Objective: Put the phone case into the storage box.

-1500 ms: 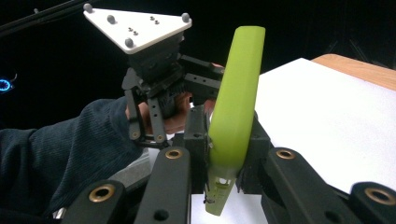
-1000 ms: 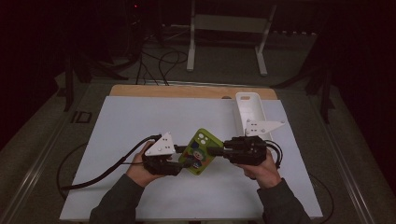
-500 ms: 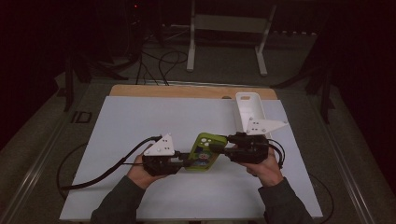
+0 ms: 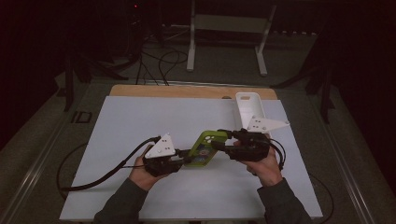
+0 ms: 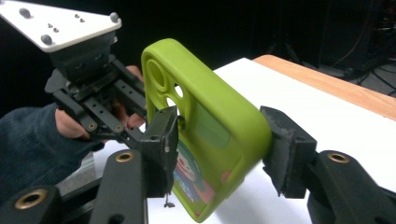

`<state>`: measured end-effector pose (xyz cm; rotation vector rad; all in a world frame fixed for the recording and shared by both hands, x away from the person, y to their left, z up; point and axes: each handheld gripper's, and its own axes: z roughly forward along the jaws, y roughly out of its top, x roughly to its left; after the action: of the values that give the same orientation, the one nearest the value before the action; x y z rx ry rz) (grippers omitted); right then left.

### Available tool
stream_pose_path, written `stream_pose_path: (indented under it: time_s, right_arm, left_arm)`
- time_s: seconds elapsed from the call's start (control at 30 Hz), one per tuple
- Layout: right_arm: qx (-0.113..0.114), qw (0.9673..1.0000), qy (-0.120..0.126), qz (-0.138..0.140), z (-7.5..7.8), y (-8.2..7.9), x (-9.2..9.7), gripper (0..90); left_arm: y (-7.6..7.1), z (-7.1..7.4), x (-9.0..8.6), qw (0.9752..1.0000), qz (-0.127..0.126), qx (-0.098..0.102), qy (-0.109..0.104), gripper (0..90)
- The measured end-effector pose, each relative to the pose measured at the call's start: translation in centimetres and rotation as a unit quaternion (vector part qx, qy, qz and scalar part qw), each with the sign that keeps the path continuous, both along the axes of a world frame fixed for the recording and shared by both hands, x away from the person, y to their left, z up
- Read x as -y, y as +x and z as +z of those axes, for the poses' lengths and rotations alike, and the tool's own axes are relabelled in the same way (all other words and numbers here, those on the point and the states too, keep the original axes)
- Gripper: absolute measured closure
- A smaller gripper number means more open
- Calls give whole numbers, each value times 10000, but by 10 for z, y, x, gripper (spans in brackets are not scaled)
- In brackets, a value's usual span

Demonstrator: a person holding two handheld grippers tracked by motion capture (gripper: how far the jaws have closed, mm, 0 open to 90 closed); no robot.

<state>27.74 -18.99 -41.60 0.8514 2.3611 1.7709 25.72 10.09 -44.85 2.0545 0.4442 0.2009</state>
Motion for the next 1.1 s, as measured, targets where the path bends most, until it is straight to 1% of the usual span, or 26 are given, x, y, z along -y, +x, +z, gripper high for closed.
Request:
stream_pose_path:
  time_s: [0.17, 0.2, 0.23, 0.27, 0.3, 0.33, 0.37, 0.4, 0.43, 0.47, 0.57, 0.63, 0.67, 0.7, 0.73, 0.77, 0.8, 0.93, 0.97, 1.0, 1.1]
  right_arm:
    - [-57, 9996, 111, -244, -1, 0, 4, 384]
    - [-57, 9996, 111, -244, -1, 0, 4, 384]
    - [-69, 9995, 125, -295, -1, 0, 4, 364]
    - [-71, 9991, 144, -403, -1, 0, 5, 315]
    - [-71, 9991, 144, -403, -1, 0, 5, 315]
    - [-70, 9987, 121, -495, -1, 0, 4, 271]
    - [-70, 9987, 121, -495, -1, 0, 4, 271]
    - [-73, 9985, 124, -537, -1, 0, 4, 249]
    - [-87, 9981, 122, -601, -1, 0, 3, 217]
    - [-83, 9979, 106, -630, -1, 0, 3, 195]
    - [-92, 9968, 74, -789, -2, -1, -2, 131]
    - [-110, 9967, 81, -798, -2, -2, -3, 117]
    - [-122, 9961, 77, -868, -2, -2, -4, 96]
    - [-122, 9961, 77, -868, -2, -2, -4, 96]
    - [-137, 9952, 80, -962, -3, -2, -7, 91]
    - [-137, 9952, 80, -962, -3, -2, -7, 91]
    - [-148, 9946, 102, -1020, -3, -2, -8, 89]
    - [-159, 9940, 159, -1074, -3, -2, -12, 85]
    - [-148, 9937, 161, -1097, -3, -2, -13, 85]
    - [-122, 9928, 181, -1181, -3, -3, -15, 84]
    - [-95, 9914, 221, -1289, -3, -4, -17, 82]
  left_arm:
    - [1, 1, 0, 9996, 283, 78, -27, 782]
    - [1, 1, 0, 9996, 283, 78, -27, 782]
    - [1, 1, 0, 9994, 324, 94, -14, 782]
    - [1, 1, 0, 9993, 350, 99, -18, 782]
    - [1, 0, 1, 9993, 372, 103, -20, 782]
    - [1, 0, 1, 9991, 403, 103, -18, 782]
    - [1, 0, 2, 9990, 434, 111, 0, 782]
    - [1, 0, 2, 9989, 461, 88, 3, 782]
    - [1, -1, 2, 9988, 480, 103, 11, 782]
    - [1, -1, 3, 9985, 527, 142, 62, 782]
    - [-1, -1, 4, 9979, 617, 174, 72, 781]
    - [-1, -1, 5, 9975, 675, 201, 86, 781]
    - [-1, -1, 5, 9975, 675, 201, 86, 781]
    - [-2, 0, 6, 9968, 765, 229, 83, 781]
    - [-3, 0, 6, 9965, 797, 231, 76, 781]
    - [-3, 0, 6, 9965, 797, 231, 76, 782]
    - [-3, 0, 6, 9956, 895, 274, 98, 782]
    - [-4, 0, 7, 9946, 989, 291, 134, 781]
    - [-5, -1, 8, 9938, 1054, 304, 166, 781]
    - [-5, -1, 8, 9933, 1100, 314, 186, 781]
    - [-6, -1, 9, 9920, 1193, 352, 235, 781]
